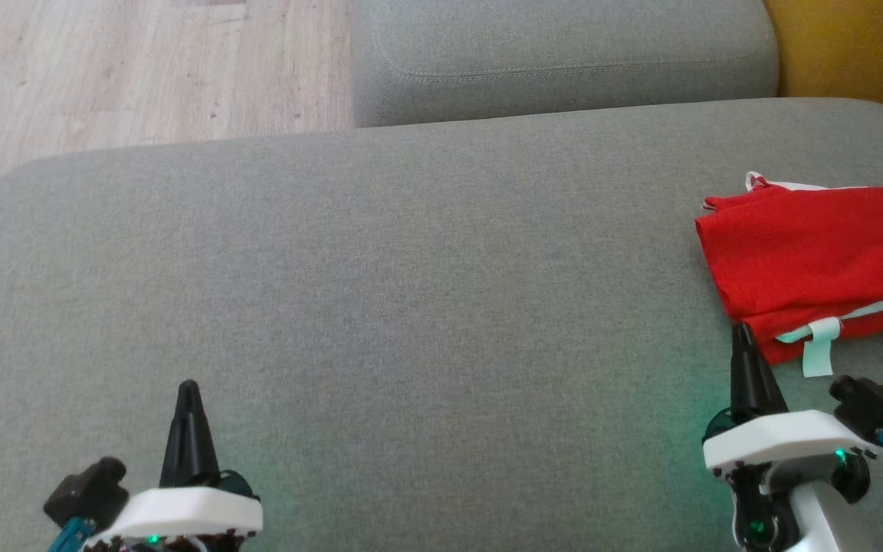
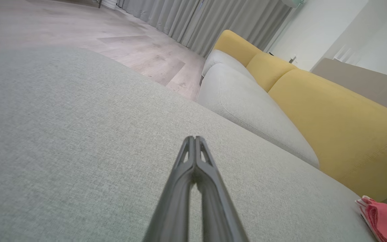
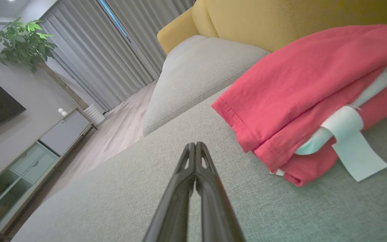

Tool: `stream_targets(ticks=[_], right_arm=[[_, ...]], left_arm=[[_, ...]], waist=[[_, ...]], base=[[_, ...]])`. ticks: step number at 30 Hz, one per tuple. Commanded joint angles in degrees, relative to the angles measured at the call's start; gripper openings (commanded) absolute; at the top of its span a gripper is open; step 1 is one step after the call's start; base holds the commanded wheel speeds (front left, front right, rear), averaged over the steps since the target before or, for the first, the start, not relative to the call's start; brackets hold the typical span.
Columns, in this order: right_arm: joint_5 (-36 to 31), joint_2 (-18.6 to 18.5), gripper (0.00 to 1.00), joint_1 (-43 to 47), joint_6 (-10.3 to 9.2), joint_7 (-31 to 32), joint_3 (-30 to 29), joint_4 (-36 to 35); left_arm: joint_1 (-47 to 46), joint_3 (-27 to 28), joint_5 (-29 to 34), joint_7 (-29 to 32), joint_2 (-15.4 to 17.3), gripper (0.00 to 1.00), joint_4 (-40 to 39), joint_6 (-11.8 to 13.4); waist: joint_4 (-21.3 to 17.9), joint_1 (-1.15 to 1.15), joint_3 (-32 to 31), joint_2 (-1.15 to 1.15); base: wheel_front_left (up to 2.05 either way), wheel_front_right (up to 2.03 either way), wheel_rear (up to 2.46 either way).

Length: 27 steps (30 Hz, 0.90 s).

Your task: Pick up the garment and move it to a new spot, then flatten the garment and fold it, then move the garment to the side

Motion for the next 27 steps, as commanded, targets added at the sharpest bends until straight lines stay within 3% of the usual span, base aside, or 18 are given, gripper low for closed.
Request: stream_targets(ticks=[1, 27], right_arm=[[1.8, -0.1, 0.00, -2.1, 0.02, 0.5, -0.2, -2.4], [16.3, -0.2, 0.00, -1.5, 0.05, 4.7, -2.2, -4.7]], left_arm=[[-2.9, 0.9, -1.6, 0.3, 0.1, 0.00, -2.1, -0.2], [-3.7, 3.3, -15.5, 4.6, 0.2, 0.00, -2.5, -0.9]], waist=[[0.0, 0.00, 0.0, 0.00], [-0.1, 0.00, -0.1, 0.00]], base=[[0.00, 0.00, 0.00], [0.00, 0.00, 0.00]])
